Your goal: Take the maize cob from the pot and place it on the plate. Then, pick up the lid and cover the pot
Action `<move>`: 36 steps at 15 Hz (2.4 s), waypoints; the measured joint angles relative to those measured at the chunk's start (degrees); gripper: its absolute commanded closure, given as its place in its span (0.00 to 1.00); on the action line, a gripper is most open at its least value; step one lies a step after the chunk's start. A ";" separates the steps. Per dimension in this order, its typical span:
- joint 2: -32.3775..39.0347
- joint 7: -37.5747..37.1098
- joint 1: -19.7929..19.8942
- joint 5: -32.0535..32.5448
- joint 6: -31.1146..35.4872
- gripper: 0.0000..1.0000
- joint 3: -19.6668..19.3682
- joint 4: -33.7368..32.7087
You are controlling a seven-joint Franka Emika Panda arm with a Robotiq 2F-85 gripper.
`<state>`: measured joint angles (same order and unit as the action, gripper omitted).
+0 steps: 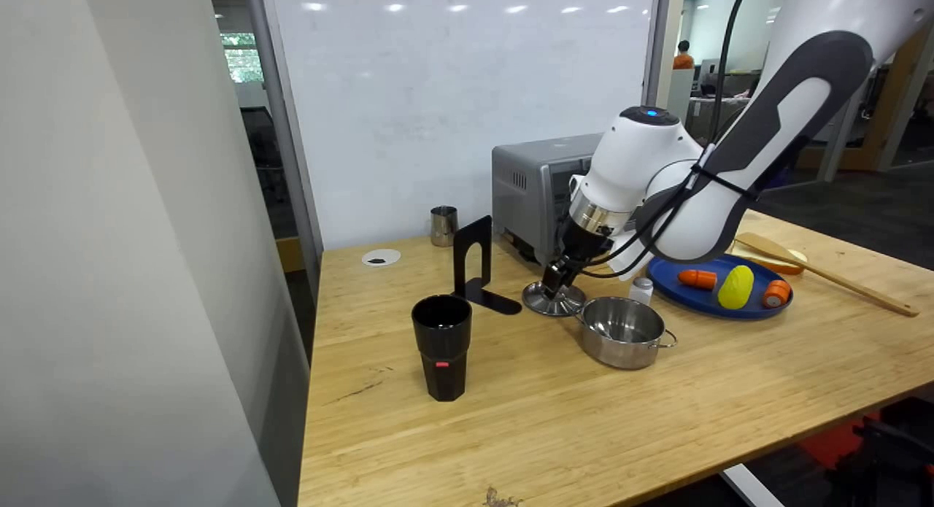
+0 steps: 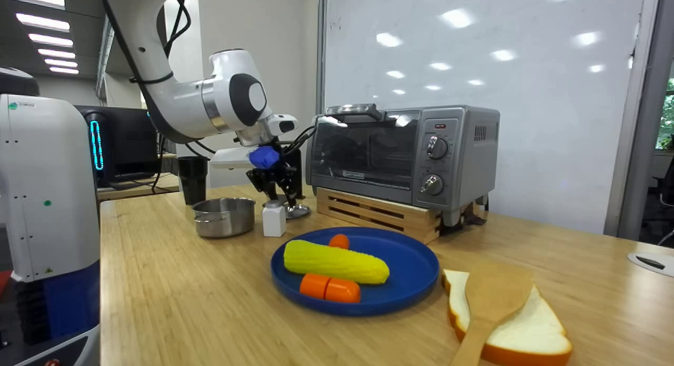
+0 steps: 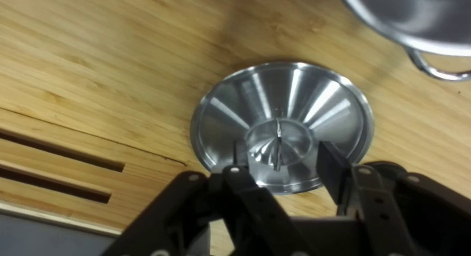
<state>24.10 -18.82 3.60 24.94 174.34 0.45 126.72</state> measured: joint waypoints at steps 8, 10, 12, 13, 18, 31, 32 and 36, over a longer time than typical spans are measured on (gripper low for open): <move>0.62 6.49 -0.34 -6.74 0.00 0.99 -0.74 0.04; 0.49 9.60 -0.89 -9.86 0.00 0.99 -0.92 0.04; -0.13 11.34 -1.72 -11.65 -0.01 0.99 -1.01 0.03; -0.80 11.95 -2.29 -12.31 -0.17 0.99 -1.00 0.04; -7.82 12.62 -5.87 -13.81 -6.80 0.99 -0.63 0.93; -25.60 7.78 -9.50 -13.06 -21.14 0.99 1.73 12.82; -25.66 7.00 -9.46 -12.64 -20.04 0.99 1.73 14.11; -25.75 2.94 -9.14 -8.75 -16.41 0.99 1.73 18.06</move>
<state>-1.65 -15.88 -5.54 16.19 157.93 2.18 144.78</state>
